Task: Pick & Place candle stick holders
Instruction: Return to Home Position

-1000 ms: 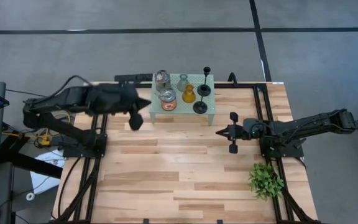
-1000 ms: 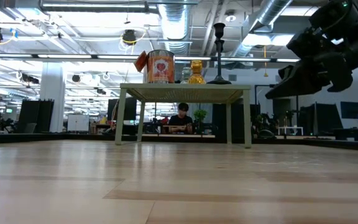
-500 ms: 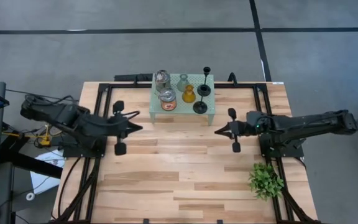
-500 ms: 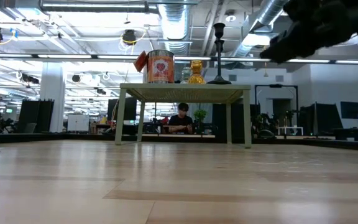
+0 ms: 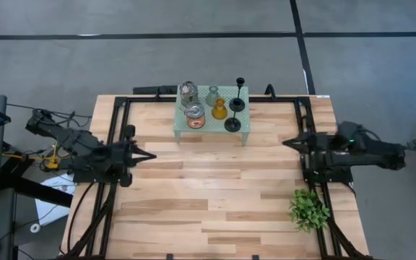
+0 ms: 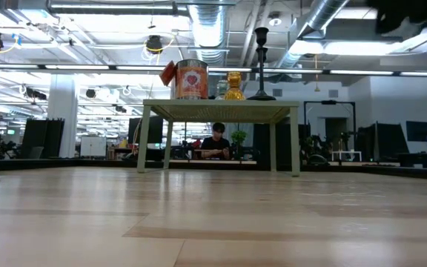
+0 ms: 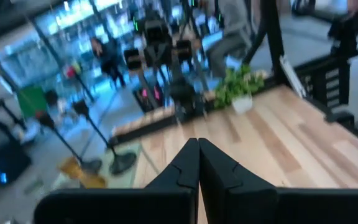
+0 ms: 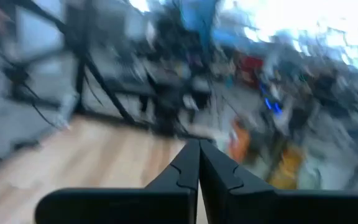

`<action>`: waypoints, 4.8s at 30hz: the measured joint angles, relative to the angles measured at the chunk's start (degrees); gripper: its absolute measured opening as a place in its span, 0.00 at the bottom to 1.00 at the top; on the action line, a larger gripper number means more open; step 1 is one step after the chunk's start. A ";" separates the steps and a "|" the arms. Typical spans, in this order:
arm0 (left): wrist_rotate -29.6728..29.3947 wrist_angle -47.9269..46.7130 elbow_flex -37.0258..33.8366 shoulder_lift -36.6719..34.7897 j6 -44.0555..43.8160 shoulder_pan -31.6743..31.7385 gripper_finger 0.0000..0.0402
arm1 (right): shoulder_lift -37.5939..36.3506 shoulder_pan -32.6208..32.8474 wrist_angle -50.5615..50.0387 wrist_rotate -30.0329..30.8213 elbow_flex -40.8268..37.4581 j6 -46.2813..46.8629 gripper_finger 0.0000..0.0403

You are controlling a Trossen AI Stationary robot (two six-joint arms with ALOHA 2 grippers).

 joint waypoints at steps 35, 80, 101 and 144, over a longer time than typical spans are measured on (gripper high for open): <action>20.02 -4.40 -12.48 -27.80 -2.40 22.62 0.01 | -9.29 -0.13 2.37 -7.01 -0.11 -0.39 0.00; 11.34 18.10 -43.37 -25.77 -12.74 22.70 0.01 | -9.29 -0.50 19.05 -3.81 -25.90 5.49 0.00; 11.37 18.19 -43.37 -17.38 -12.81 22.70 0.03 | -9.24 -0.50 18.67 -1.63 -25.94 18.82 0.00; 11.40 18.26 -43.37 -10.14 -12.79 22.70 0.03 | -9.24 -0.50 18.63 -1.65 -26.03 18.82 0.00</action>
